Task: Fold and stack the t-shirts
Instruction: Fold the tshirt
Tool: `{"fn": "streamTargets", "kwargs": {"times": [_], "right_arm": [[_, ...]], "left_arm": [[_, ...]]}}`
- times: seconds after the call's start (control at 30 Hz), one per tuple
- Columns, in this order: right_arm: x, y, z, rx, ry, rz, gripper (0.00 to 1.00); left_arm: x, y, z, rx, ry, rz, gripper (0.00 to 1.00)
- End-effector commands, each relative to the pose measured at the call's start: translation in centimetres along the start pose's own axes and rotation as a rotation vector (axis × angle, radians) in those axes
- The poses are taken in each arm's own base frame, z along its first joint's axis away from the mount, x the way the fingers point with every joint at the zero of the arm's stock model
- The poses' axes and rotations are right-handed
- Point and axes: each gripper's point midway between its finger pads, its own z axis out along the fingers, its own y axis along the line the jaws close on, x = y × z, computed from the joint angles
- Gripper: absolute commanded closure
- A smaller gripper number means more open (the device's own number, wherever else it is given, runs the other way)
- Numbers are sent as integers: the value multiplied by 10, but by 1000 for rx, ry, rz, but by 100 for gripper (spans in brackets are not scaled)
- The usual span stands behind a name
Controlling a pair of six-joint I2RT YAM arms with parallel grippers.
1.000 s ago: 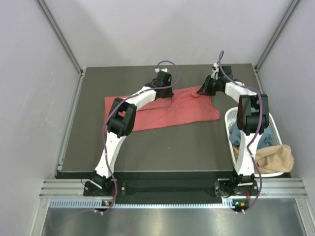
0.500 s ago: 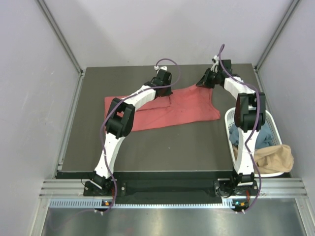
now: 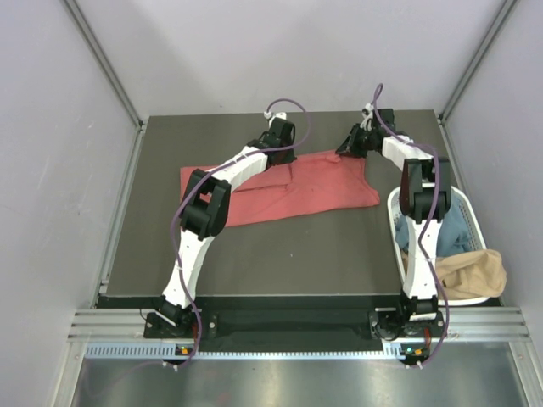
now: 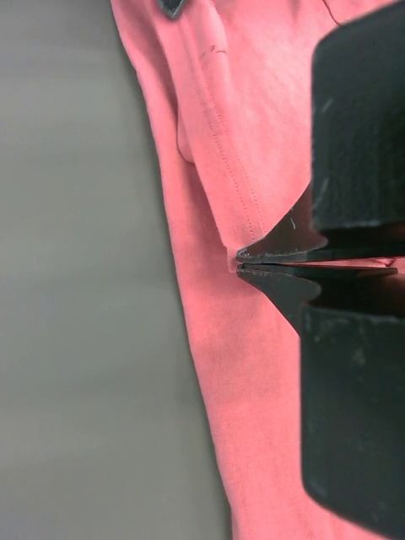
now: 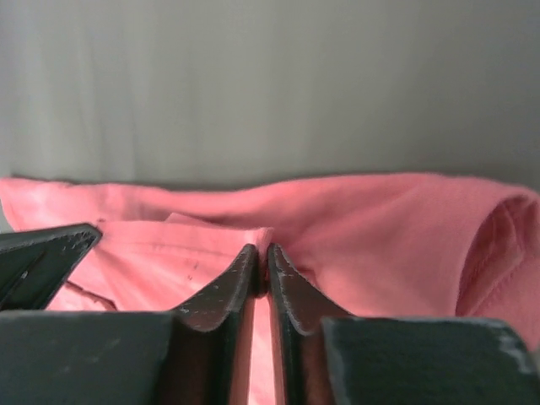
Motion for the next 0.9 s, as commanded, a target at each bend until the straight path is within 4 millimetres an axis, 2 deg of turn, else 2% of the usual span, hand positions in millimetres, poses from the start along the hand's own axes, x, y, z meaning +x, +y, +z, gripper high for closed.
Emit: {"fn": "streamTargets", "kwargs": {"times": [0.0, 0.03, 0.07, 0.17, 0.23, 0.27, 0.37, 0.47, 0.53, 0.57, 0.6, 0.63, 0.67, 0.7, 0.77, 0.8, 0.83, 0.87], "right_arm": [[-22, 7, 4, -34, -50, -23, 84], [-25, 7, 4, -32, -54, -29, 81], [-21, 5, 4, -19, -36, -18, 73], [-25, 4, -4, 12, -22, -22, 65], [-36, 6, -17, 50, -42, -39, 58], [-37, 10, -29, 69, -34, -34, 51], [-53, 16, -56, 119, -64, -75, 44], [-48, 9, -80, 213, -32, -76, 38], [-29, 2, -94, 255, 29, -66, 38], [-25, 6, -105, 261, 30, -74, 38], [-2, -6, -105, 285, 85, -60, 38], [6, -9, -110, 299, 96, -58, 39], [9, -5, -120, 300, 89, -65, 41], [30, -14, -121, 316, 135, -57, 44], [40, -15, -130, 324, 145, -64, 50], [53, -22, -131, 336, 177, -58, 52], [58, -24, -133, 345, 190, -60, 55], [64, -26, -135, 356, 209, -59, 62]], "left_arm": [[-20, -4, -11, 3, -43, -8, 96], [-16, -1, -10, -6, -31, -7, 93], [-15, 0, -10, -13, -26, -7, 82], [-16, 3, -16, -36, -15, -4, 69], [-17, 5, -22, -46, -5, 12, 64], [-22, 5, -29, -52, -12, 16, 59], [-26, 14, -46, -96, 3, 15, 58], [-25, 17, -63, -103, 34, 23, 58], [-22, 13, -72, -70, 64, 42, 58], [-18, 15, -79, -60, 80, 61, 58], [-14, 15, -84, -51, 96, 68, 58], [-10, 15, -88, -41, 108, 74, 59], [-2, 17, -95, -21, 135, 87, 59], [5, 21, -98, -25, 157, 91, 59], [20, 30, -107, -20, 207, 96, 60], [26, 36, -111, -27, 231, 98, 61], [33, 41, -114, -36, 253, 99, 61], [42, 50, -119, -51, 279, 105, 62]]}}
